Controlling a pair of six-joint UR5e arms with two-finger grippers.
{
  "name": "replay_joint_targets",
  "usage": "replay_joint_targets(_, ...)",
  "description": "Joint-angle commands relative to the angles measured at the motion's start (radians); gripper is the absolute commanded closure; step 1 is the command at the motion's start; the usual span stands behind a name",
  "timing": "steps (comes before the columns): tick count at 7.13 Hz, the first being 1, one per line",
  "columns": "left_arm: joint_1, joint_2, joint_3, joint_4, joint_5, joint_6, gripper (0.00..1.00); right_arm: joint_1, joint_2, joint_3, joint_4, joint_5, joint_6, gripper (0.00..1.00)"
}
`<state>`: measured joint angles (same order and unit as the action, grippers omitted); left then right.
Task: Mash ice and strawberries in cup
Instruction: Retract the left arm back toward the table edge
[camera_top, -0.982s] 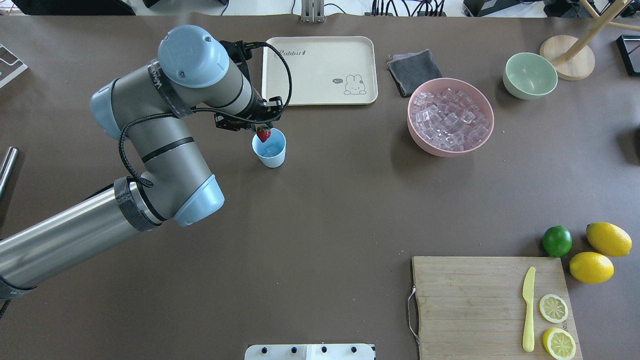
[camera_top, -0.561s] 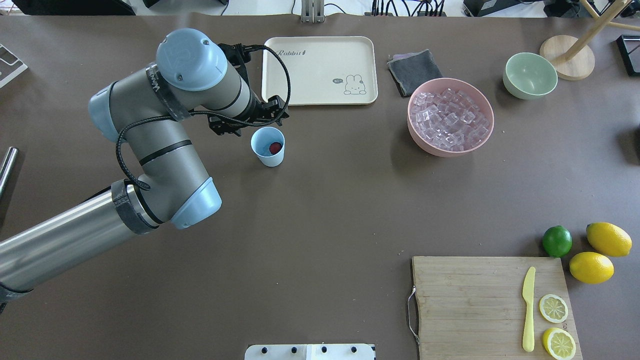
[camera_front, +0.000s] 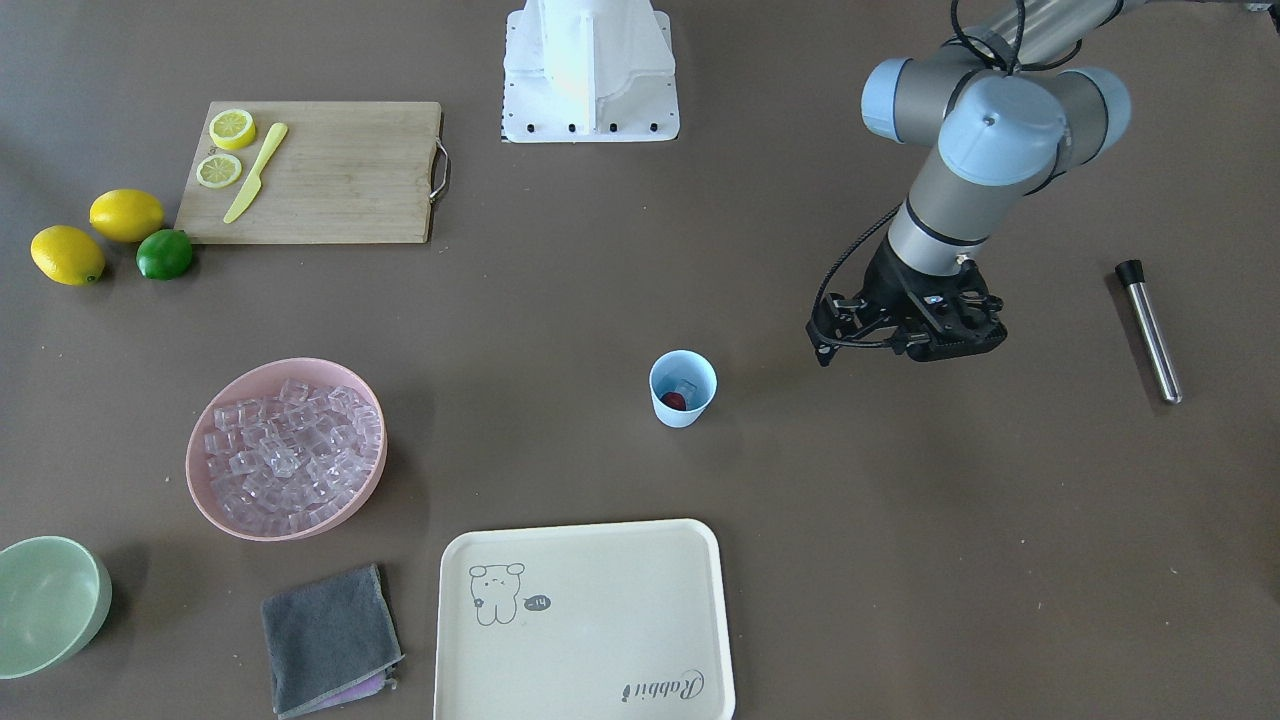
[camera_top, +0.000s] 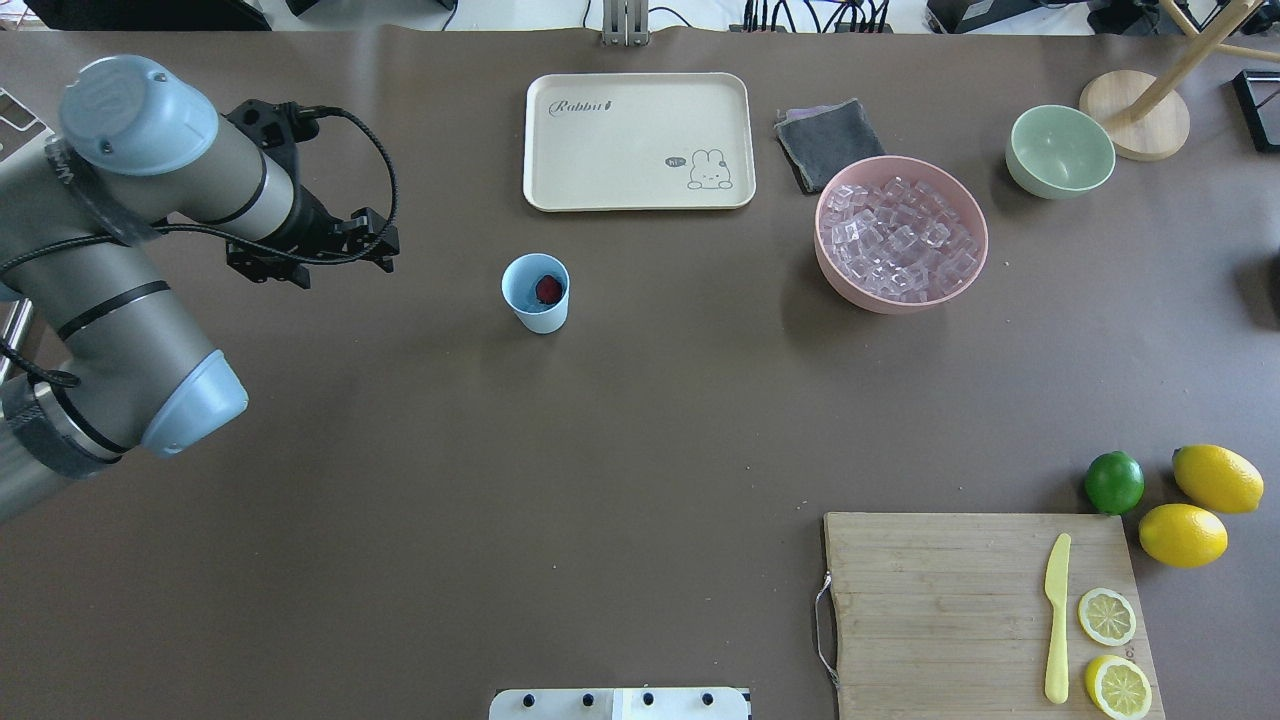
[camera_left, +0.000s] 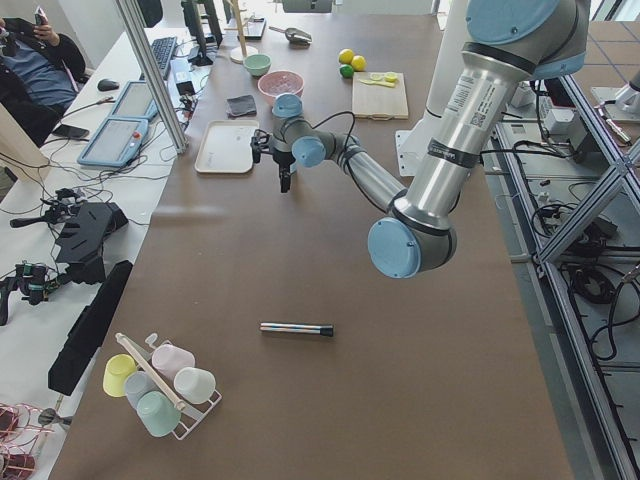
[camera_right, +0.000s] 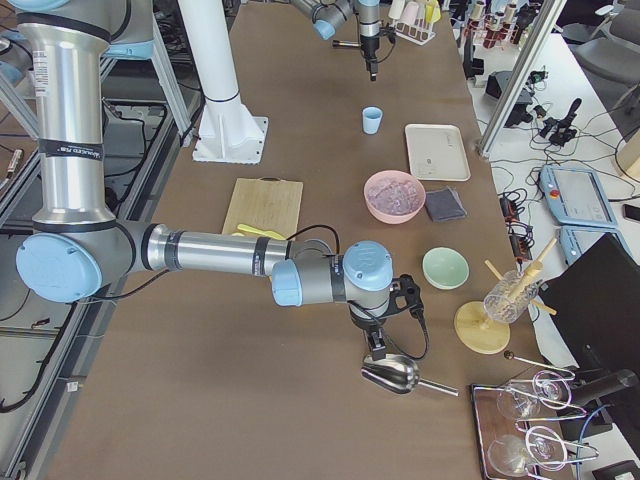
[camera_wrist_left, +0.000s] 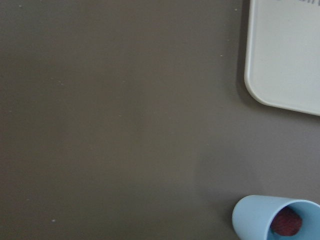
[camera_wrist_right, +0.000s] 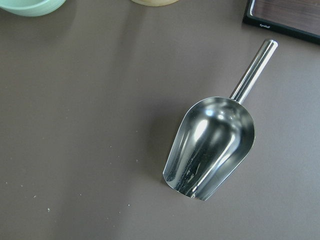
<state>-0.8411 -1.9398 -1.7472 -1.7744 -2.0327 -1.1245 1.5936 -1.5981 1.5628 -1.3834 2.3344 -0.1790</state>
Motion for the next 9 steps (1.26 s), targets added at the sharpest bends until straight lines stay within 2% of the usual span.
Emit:
replay_joint_targets(1,-0.128,0.283,-0.023,-0.14,-0.011,0.298,0.03,0.0,0.001,0.002,-0.002,0.0,0.007,0.01)
replay_joint_targets(2,-0.197,0.371,0.01,-0.211,-0.014,0.404,0.03,0.0,0.003,0.0,-0.002,0.005,0.012,0.01)
replay_joint_targets(4,-0.329,0.418,0.13,-0.268,-0.096,0.585,0.03,0.0,0.024,0.0,-0.047,0.009,0.015,0.01)
replay_joint_targets(6,-0.343,0.421,0.266,-0.416,-0.129,0.566,0.03,0.002,0.02,0.01,-0.049,0.008,0.015,0.01)
replay_joint_targets(9,-0.337,0.4,0.327,-0.444,-0.133,0.531,0.03,0.002,0.021,0.011,-0.048,0.008,0.013,0.01)
